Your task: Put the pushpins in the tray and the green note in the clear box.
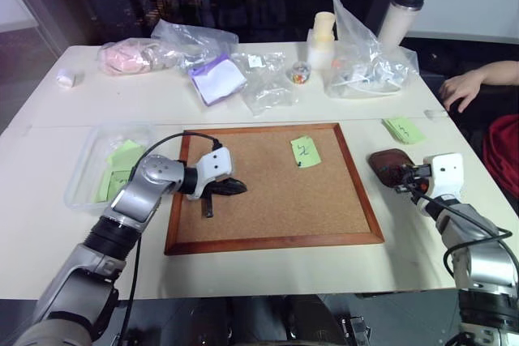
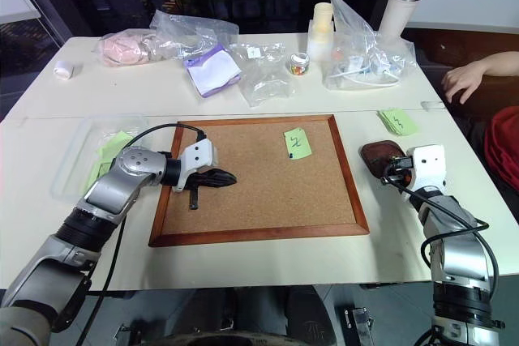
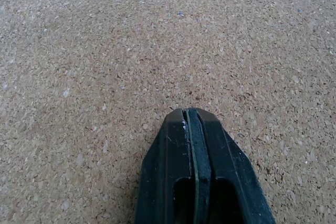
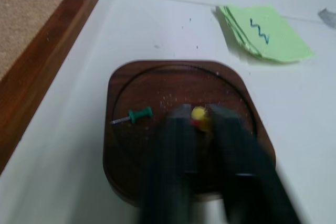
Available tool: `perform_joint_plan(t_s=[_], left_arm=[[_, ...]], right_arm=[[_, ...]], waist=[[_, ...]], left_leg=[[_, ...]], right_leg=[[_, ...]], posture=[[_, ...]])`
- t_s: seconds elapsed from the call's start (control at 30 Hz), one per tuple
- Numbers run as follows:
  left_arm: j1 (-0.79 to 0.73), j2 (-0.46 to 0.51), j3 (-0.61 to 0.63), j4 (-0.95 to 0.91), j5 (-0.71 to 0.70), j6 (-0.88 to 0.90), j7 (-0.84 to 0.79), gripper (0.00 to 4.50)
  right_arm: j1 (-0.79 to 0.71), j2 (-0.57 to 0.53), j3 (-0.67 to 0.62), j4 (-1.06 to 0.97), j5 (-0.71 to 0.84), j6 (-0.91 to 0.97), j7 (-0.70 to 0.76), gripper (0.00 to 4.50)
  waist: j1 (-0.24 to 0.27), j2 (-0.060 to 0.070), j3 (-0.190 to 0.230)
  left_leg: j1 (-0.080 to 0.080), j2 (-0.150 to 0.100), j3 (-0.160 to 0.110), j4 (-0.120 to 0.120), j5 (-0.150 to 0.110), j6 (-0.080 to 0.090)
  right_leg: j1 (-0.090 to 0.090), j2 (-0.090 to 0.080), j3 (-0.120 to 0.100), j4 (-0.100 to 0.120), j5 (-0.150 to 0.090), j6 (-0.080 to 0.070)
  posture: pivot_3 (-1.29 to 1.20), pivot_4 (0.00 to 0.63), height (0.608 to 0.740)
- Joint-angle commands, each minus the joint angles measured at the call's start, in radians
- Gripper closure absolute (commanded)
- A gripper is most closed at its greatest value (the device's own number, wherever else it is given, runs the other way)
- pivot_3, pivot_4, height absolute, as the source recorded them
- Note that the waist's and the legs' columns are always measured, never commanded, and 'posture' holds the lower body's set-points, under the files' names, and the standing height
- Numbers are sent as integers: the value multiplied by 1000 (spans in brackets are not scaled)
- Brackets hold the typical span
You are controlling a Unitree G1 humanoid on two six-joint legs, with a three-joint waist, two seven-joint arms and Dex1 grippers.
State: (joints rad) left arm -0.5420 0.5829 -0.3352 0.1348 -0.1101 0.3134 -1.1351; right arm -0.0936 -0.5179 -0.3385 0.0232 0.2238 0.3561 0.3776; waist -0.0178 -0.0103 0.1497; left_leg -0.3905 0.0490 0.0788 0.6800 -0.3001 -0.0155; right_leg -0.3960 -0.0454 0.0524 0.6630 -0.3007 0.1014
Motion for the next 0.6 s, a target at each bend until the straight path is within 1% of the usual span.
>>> perform_joint_plan(t_s=[0.03,0.13,0.17,0.4,0.5,0.6], left_arm=[[34,7,-46,49,53,17,-2,4500],[38,8,-46,45,53,18,0,4500],[39,8,-46,44,53,18,0,4500],[44,11,-47,42,54,15,0,4500],[45,13,-47,43,55,12,-1,4500],[43,14,-48,46,57,9,-2,4500]], right_arm=[[-21,-12,-26,-9,18,-13,2,1556],[-24,-12,-30,-8,23,-15,7,157],[-25,-11,-32,-11,28,-16,8,70],[-57,3,-56,-86,85,-48,12,70],[-75,12,-4,-169,123,-25,54,70],[-88,36,102,-259,147,30,93,70]], waist=[[0,0,0],[1,0,0],[1,0,0],[0,0,0],[-1,1,-1],[-1,1,-1]], left_leg=[[0,0,0,0,0,0],[0,0,0,0,0,0],[0,0,0,0,0,0],[0,0,0,0,0,0],[0,0,0,0,0,0],[0,0,0,0,0,0]], right_leg=[[0,0,0,0,0,0],[0,0,0,0,0,0],[0,0,0,0,0,0],[0,0,0,0,0,0],[0,0,0,0,0,0],[0,0,0,0,0,0]], posture=[[0,150,734],[0,150,734],[0,150,734],[0,150,734],[0,150,734],[0,150,734]])
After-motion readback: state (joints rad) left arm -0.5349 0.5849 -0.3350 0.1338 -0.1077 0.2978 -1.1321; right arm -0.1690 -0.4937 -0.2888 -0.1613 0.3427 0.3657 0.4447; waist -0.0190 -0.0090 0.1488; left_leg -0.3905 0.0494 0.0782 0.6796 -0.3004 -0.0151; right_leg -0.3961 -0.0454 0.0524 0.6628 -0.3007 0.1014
